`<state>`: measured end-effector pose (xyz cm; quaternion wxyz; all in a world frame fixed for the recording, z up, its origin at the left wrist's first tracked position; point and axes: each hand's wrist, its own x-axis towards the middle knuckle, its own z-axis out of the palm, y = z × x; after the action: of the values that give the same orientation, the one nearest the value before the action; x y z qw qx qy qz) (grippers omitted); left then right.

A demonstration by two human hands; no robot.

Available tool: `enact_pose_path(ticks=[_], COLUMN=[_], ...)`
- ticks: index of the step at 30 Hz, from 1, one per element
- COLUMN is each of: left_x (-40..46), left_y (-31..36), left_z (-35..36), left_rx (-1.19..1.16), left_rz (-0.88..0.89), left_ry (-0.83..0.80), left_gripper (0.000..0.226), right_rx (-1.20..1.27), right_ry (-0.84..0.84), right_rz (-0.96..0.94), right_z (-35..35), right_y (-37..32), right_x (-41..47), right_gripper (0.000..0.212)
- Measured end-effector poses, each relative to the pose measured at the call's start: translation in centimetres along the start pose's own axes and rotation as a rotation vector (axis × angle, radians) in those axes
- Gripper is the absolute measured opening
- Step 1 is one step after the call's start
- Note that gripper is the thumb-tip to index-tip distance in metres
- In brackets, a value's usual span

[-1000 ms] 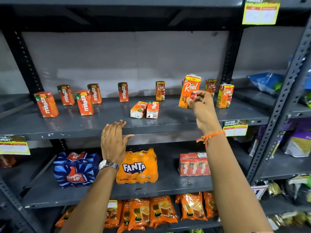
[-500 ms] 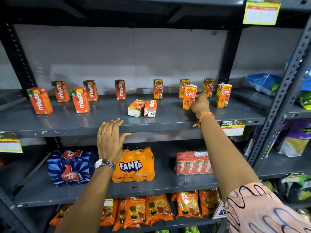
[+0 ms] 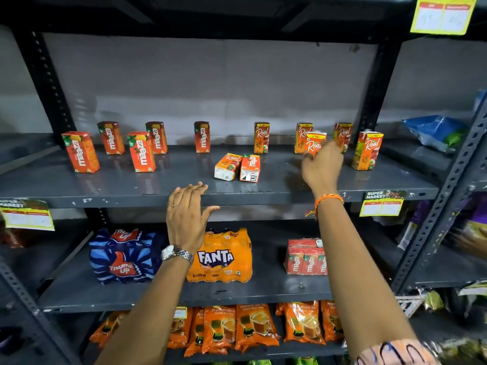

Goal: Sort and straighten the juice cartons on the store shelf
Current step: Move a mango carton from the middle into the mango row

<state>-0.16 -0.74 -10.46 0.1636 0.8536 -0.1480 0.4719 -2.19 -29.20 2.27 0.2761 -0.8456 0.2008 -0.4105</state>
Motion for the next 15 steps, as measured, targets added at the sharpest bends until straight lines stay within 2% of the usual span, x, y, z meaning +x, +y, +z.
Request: enact_pose_path(ticks=[1,2,4,6,10,15], left_x=[0.0,0.0,0.0,0.0,-0.1,0.0], left_y=[-0.1,-0.1,-0.2,-0.1,-0.1,-0.3], left_z=[0.0,0.0,0.0,-0.1,-0.2,-0.2], left_rx=[-0.002,-0.002,-0.004,-0.007,-0.008,-0.016], left_rz=[0.003,0.004,0.009,0.015,0.014,0.025], left_ry=[0.000,0.001,0.009,0.016,0.013,0.006], left_gripper=[0.052,0.053,0.054,0.052,0.050,0.050], right_rx=[0.043,0.100,0.154,0.099,-0.094,-0.122], right_ry=[-0.040,-0.120,-0.341,-0.476,-0.481,-0.456], right_rz=[-0.026,-0.023,0.033,0.024,0.010,0.022], right_z=[0.4,0.8,1.9,2.9,4.0,4.2], right_y=[-0.8,-1.7,-3.4,-4.9,-6.9,-8.3], right_x=[-0.7,-1.4,-2.5,-3.3,-4.8,-5.3], right_gripper=[0.029,0.032,0.048,0.058,0.068,0.065])
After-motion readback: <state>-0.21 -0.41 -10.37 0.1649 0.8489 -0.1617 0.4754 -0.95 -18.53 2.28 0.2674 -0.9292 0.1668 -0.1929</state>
